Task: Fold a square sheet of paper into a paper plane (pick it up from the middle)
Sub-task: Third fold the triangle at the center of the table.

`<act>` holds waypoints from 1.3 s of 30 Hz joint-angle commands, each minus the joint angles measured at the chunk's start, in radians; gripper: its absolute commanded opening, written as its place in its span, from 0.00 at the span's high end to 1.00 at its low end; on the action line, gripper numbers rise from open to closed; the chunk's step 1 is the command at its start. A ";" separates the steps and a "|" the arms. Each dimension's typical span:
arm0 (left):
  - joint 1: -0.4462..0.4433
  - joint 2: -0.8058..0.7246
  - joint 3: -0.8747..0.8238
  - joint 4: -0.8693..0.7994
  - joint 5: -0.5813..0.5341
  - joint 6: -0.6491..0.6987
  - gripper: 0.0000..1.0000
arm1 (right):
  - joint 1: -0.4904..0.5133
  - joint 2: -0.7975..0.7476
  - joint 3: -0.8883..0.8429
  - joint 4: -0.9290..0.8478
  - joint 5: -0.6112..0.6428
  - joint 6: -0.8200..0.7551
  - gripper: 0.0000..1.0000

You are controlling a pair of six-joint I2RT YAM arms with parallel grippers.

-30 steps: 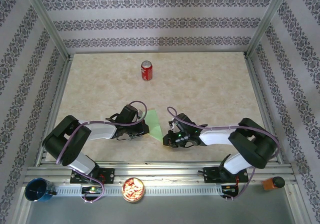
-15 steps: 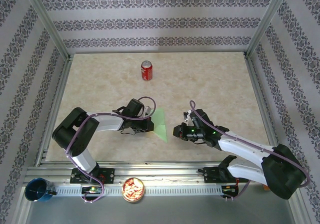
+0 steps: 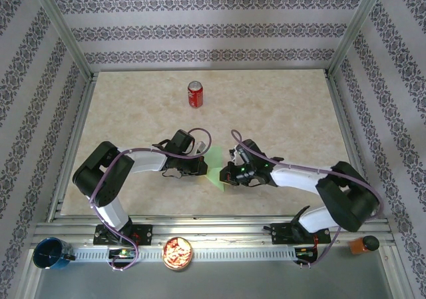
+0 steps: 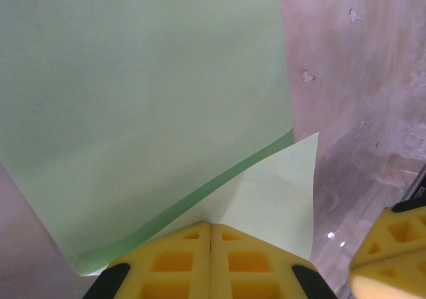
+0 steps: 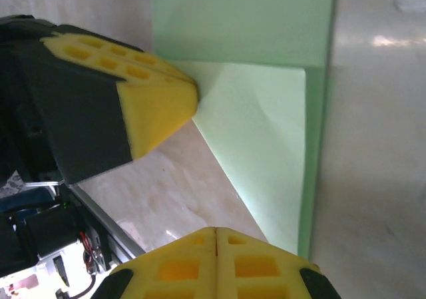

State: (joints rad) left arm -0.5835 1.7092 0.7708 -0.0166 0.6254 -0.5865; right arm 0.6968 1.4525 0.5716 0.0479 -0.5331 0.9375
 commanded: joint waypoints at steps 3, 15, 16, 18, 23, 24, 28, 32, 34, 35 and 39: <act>-0.011 -0.003 0.009 -0.015 0.004 -0.011 0.98 | 0.012 0.108 0.053 0.020 -0.041 -0.036 0.98; -0.094 -0.121 0.002 -0.080 -0.132 -0.161 0.96 | 0.040 0.160 -0.009 0.032 0.017 -0.015 1.00; -0.107 -0.117 -0.004 -0.079 -0.141 -0.180 0.98 | 0.040 0.161 -0.009 0.032 0.019 -0.014 1.00; -0.131 -0.109 -0.028 -0.038 -0.149 -0.232 1.00 | 0.040 0.163 -0.009 0.030 0.022 -0.013 1.00; -0.162 -0.068 -0.070 0.067 -0.166 -0.309 1.00 | 0.042 0.164 -0.010 0.033 0.028 -0.007 1.00; -0.162 -0.058 -0.078 0.097 -0.164 -0.323 1.00 | 0.042 0.166 -0.010 0.033 0.027 -0.007 1.00; -0.163 -0.041 -0.110 0.187 -0.179 -0.364 1.00 | 0.042 0.169 -0.009 0.032 0.025 -0.008 1.00; -0.161 -0.066 -0.131 0.105 -0.284 -0.367 1.00 | 0.041 0.170 -0.009 0.030 0.025 -0.010 1.00; -0.158 -0.081 -0.143 0.084 -0.314 -0.372 1.00 | 0.041 0.170 -0.011 0.029 0.027 -0.010 1.00; -0.155 -0.089 -0.147 0.068 -0.328 -0.374 1.00 | 0.042 0.170 -0.012 0.026 0.027 -0.011 1.00; -0.144 -0.143 -0.151 0.060 -0.336 -0.355 1.00 | 0.043 0.172 -0.012 0.021 0.029 -0.014 1.00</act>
State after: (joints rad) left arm -0.7380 1.6039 0.6430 0.1032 0.3779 -0.9398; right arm 0.7296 1.6001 0.5800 0.1131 -0.5365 0.9253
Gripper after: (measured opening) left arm 0.051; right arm 0.064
